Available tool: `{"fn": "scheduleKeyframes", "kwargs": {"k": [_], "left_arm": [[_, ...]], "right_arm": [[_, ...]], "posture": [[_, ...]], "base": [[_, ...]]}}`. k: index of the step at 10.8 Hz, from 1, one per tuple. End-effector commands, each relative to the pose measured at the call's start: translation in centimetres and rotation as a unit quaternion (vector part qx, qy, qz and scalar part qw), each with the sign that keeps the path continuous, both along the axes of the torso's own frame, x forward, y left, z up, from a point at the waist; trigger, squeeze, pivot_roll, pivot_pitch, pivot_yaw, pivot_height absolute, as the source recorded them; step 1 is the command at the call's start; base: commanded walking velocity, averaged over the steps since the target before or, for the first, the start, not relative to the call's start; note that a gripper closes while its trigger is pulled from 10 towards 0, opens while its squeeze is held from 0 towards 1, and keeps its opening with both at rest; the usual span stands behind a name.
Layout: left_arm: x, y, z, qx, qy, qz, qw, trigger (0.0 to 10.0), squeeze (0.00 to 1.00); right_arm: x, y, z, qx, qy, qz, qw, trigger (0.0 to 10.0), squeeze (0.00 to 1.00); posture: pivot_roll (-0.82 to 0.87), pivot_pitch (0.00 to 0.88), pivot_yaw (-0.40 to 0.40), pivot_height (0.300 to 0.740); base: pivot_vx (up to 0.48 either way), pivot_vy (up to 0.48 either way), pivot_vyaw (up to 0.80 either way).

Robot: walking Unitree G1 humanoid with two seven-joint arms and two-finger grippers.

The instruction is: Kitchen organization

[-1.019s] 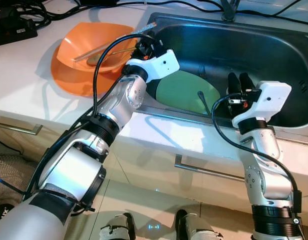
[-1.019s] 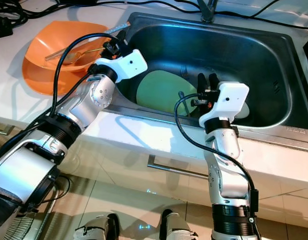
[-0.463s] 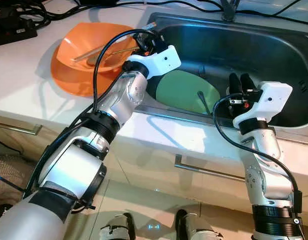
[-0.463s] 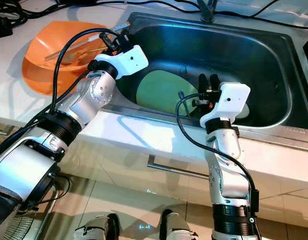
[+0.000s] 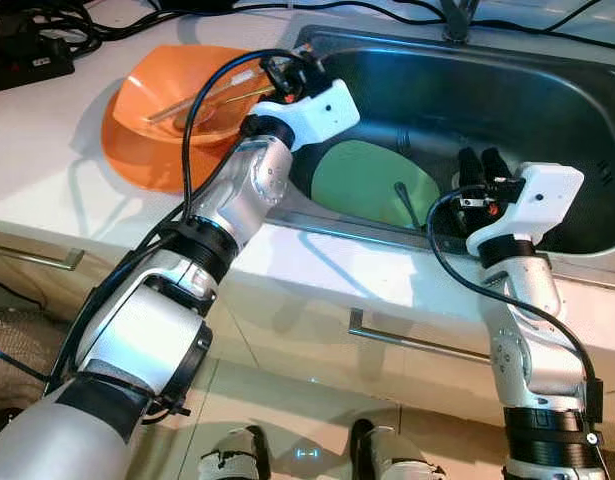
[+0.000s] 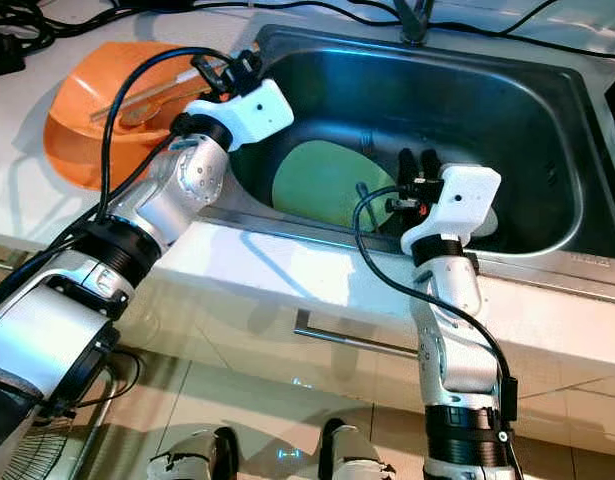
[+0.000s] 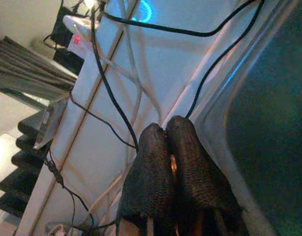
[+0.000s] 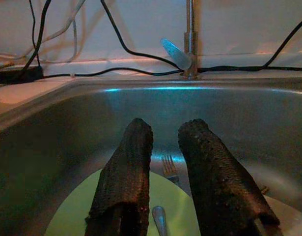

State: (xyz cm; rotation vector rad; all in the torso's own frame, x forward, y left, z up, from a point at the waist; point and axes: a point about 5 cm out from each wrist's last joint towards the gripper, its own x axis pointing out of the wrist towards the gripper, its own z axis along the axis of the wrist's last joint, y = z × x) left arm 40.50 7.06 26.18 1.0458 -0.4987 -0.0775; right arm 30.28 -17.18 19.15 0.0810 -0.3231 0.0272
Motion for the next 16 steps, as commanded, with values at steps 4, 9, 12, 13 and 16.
{"fn": "scheduleKeyframes", "kwargs": {"k": [4,9,12,13,16], "left_arm": [[-0.3,-0.6,1.7,-0.173,0.048,-0.064,0.982,10.0,0.0],[-0.5,-0.3,3.6,-0.267,0.065,-0.103,0.956,10.0,0.0],[-0.5,0.4,4.4,-0.318,0.073,-0.12,0.938,10.0,0.0],[-0.6,0.5,4.8,-0.326,0.073,-0.126,0.934,10.0,0.0],[-0.9,0.9,6.7,-0.379,0.076,-0.164,0.907,10.0,0.0]], "right_arm": [[0.6,-0.3,0.2,0.0,-0.002,-0.002,1.0,10.0,0.0],[1.8,-0.2,1.0,-0.005,-0.014,0.008,1.0,10.0,0.0],[2.4,0.0,1.4,-0.006,-0.023,0.014,1.0,10.0,0.0],[2.6,0.0,1.6,-0.006,-0.025,0.015,1.0,10.0,0.0],[3.1,0.4,1.7,-0.004,-0.03,0.024,0.999,10.0,0.0]], "posture": [[0.0,0.167,-0.013,0.74],[0.0,0.122,-0.036,0.74],[0.01,0.103,-0.044,0.74],[0.01,0.097,-0.046,0.74],[0.02,0.081,-0.052,0.74]], "base": [[0.0,0.0,0.0],[0.0,0.0,0.0],[0.0,0.0,0.0],[0.0,0.0,0.0],[0.0,0.0,0.0]]}}
